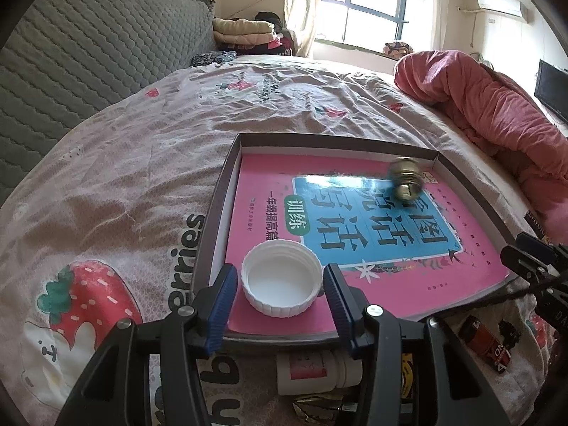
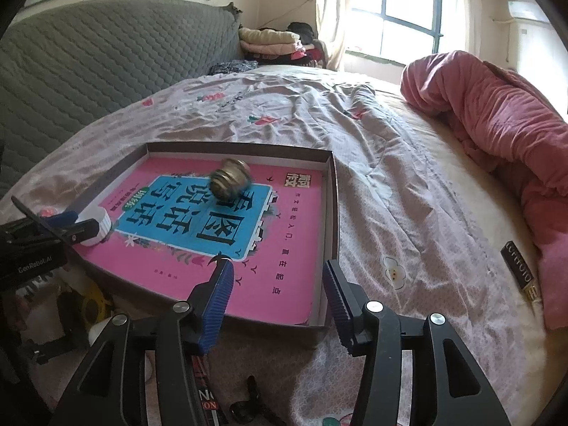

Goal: Organize rigid objects

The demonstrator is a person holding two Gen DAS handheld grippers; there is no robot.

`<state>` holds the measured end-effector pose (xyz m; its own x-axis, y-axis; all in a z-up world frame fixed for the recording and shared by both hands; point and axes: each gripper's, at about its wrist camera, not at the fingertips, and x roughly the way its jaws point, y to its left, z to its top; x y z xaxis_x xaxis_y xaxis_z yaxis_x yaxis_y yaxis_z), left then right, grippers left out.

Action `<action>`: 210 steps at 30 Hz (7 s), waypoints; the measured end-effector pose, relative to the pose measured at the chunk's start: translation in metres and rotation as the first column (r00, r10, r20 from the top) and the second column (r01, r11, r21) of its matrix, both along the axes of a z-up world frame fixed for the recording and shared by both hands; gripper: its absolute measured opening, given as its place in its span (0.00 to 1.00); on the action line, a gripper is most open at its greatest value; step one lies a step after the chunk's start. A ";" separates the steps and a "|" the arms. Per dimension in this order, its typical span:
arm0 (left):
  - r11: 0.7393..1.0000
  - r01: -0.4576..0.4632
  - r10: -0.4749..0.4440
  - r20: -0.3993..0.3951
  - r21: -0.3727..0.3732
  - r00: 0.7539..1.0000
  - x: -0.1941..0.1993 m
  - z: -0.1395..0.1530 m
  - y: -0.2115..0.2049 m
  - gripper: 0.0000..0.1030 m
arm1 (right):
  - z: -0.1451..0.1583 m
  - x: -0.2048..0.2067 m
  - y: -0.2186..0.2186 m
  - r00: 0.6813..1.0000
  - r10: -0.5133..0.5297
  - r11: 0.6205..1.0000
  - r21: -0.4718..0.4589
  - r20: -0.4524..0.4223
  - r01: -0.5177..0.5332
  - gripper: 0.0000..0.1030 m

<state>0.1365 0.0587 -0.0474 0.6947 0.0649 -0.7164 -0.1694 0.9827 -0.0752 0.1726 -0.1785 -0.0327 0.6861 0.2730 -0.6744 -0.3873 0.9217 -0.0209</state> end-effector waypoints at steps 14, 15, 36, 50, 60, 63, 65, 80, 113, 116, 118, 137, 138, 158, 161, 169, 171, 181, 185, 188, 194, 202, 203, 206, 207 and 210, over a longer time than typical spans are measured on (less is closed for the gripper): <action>0.998 0.010 -0.009 0.016 -0.057 1.000 -0.005 0.004 0.004 0.54 | 0.000 -0.001 0.002 1.000 0.011 1.000 -0.007 0.001 -0.011 0.58; 0.998 0.010 -0.009 0.017 -0.060 1.000 -0.005 0.004 0.005 0.54 | 0.000 -0.001 0.003 1.000 0.011 1.000 -0.008 0.001 -0.011 0.58; 0.997 0.020 -0.018 0.032 -0.073 0.999 -0.016 0.010 0.003 0.57 | 0.001 -0.002 0.006 1.000 0.016 1.000 -0.003 0.012 -0.016 0.72; 0.995 0.019 -0.015 0.043 -0.097 0.999 -0.021 0.014 0.005 0.57 | 0.004 0.008 -0.018 0.998 -0.060 0.993 0.104 -0.028 0.062 0.72; 0.993 0.015 -0.005 0.085 -0.115 0.996 -0.032 0.028 0.010 0.57 | 0.006 0.008 -0.022 0.998 -0.064 0.991 0.114 -0.026 0.067 0.72; 0.993 0.008 0.004 0.097 -0.117 0.995 -0.037 0.033 0.011 0.57 | 0.007 0.006 -0.022 0.998 -0.059 0.991 0.123 -0.020 0.062 0.72; 0.993 0.004 0.009 0.100 -0.122 0.995 -0.040 0.036 0.012 0.57 | 0.008 0.006 -0.022 0.998 -0.057 0.990 0.127 -0.017 0.058 0.72; 0.994 0.049 -0.040 0.089 -0.103 0.995 -0.058 0.050 -0.005 0.58 | 0.016 -0.004 -0.030 0.999 -0.048 0.988 0.150 0.014 0.045 0.73; 0.987 0.129 -0.124 0.064 -0.096 0.990 -0.100 0.062 -0.030 0.58 | 0.043 -0.074 -0.067 0.990 -0.137 0.974 0.187 0.043 0.126 0.73; 0.987 0.136 -0.132 0.057 -0.085 0.990 -0.103 0.063 -0.033 0.58 | 0.044 -0.081 -0.064 0.991 -0.129 0.975 0.187 0.037 0.120 0.73; 0.986 0.142 -0.138 0.052 -0.084 0.989 -0.106 0.063 -0.035 0.58 | 0.044 -0.085 -0.060 0.992 -0.120 0.976 0.185 0.031 0.112 0.73; 0.977 0.192 -0.190 0.029 -0.094 0.981 -0.126 0.063 -0.048 0.58 | 0.042 -0.123 -0.019 1.000 0.017 0.993 0.115 0.025 -0.020 0.73; 0.976 0.197 -0.195 0.028 -0.094 0.980 -0.126 0.062 -0.048 0.58 | 0.042 -0.122 -0.019 1.000 0.019 0.993 0.115 0.024 -0.022 0.73; 0.975 0.210 -0.215 -0.053 -0.074 0.975 -0.104 0.049 -0.066 0.58 | 0.037 -0.115 -0.017 1.000 0.029 0.990 0.139 -0.007 -0.027 0.73; 0.983 0.179 -0.182 -0.081 -0.040 0.980 -0.093 0.043 -0.072 0.58 | 0.036 -0.114 -0.016 0.999 0.035 0.989 0.144 -0.011 -0.033 0.73; 0.993 0.065 -0.079 -0.158 -0.094 0.984 -0.071 0.031 -0.068 0.58 | 0.033 -0.106 -0.020 0.999 0.029 0.983 0.183 -0.036 -0.022 0.73; 0.994 0.034 -0.051 -0.177 -0.102 0.983 -0.064 0.030 -0.067 0.58 | 0.033 -0.104 -0.021 0.999 0.024 0.981 0.196 -0.041 -0.015 0.73; 0.948 -0.199 0.103 -0.354 -0.248 0.929 -0.038 0.015 -0.047 0.58 | 0.031 -0.099 -0.025 0.998 0.011 0.974 0.227 -0.059 0.003 0.73; 0.899 -0.298 0.137 -0.440 -0.320 0.888 -0.033 0.003 -0.032 0.58 | 0.031 -0.098 -0.026 0.998 0.008 0.972 0.234 -0.060 0.006 0.73; 0.880 -0.337 0.151 -0.477 -0.334 0.866 -0.030 -0.007 -0.025 0.58 | 0.032 -0.097 -0.026 0.998 0.009 0.971 0.238 -0.060 0.006 0.73; 0.853 -0.389 0.163 -0.531 -0.347 0.832 -0.024 -0.021 -0.022 0.57 | 0.031 -0.096 -0.026 0.998 0.008 0.971 0.237 -0.062 0.007 0.73; 0.805 -0.425 0.177 -0.516 -0.415 0.838 -0.036 -0.029 -0.006 0.38 | 0.028 -0.092 -0.021 0.998 -0.008 0.984 0.179 -0.061 0.019 0.73; 0.793 -0.428 0.174 -0.511 -0.434 0.842 -0.038 -0.030 -0.003 0.37 | 0.026 -0.092 -0.020 0.998 -0.005 0.985 0.169 -0.062 0.015 0.73; 0.789 -0.411 0.158 -0.495 -0.456 0.854 -0.044 -0.032 0.001 0.35 | 0.023 -0.093 -0.009 0.998 0.025 0.993 0.117 -0.057 -0.019 0.73; 0.790 -0.405 0.153 -0.492 -0.461 0.857 -0.044 -0.032 0.002 0.34 | 0.021 -0.094 -0.005 0.998 0.035 0.994 0.102 -0.056 -0.029 0.73; 0.798 -0.377 0.131 -0.476 -0.469 0.869 -0.047 -0.034 0.006 0.31 | 0.015 -0.094 0.007 0.995 0.077 0.995 0.060 -0.064 -0.073 0.73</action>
